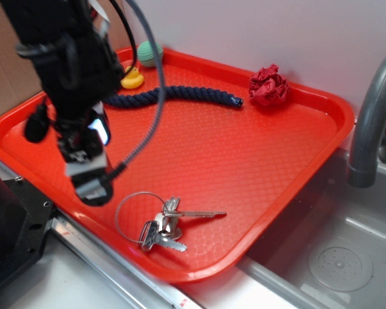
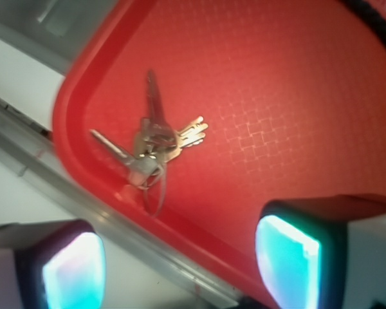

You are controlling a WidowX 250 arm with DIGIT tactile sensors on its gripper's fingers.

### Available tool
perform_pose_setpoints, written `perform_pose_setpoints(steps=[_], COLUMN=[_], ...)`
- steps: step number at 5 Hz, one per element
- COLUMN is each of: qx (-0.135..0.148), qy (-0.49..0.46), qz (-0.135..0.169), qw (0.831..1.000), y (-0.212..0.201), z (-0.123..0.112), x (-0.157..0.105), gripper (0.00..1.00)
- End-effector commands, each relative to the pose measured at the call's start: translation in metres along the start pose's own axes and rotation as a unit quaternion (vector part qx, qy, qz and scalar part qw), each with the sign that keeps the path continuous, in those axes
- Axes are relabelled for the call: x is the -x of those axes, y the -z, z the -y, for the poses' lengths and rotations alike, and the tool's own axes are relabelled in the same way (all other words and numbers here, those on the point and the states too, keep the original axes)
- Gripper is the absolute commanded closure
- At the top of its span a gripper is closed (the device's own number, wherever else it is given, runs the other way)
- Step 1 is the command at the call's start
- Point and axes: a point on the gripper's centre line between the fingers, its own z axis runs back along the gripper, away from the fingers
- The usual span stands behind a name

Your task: Grab the silver keys.

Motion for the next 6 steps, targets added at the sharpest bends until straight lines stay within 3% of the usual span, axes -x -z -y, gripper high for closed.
perform_pose_setpoints(steps=[1, 3, 5, 6], qx=[-0.004, -0.004, 0.016, 0.013], qy=[0.004, 0.004, 0.005, 0.013], qz=[0.031, 0.031, 0.024, 0.019], qw=[0.999, 0.999, 1.000, 1.000], y=[-0.005, -0.005, 0.032, 0.041], z=[0.004, 0.004, 0.007, 0.010], x=[0.001, 0.001, -0.007, -0.012], gripper=[0.00, 0.00, 0.00, 0.00])
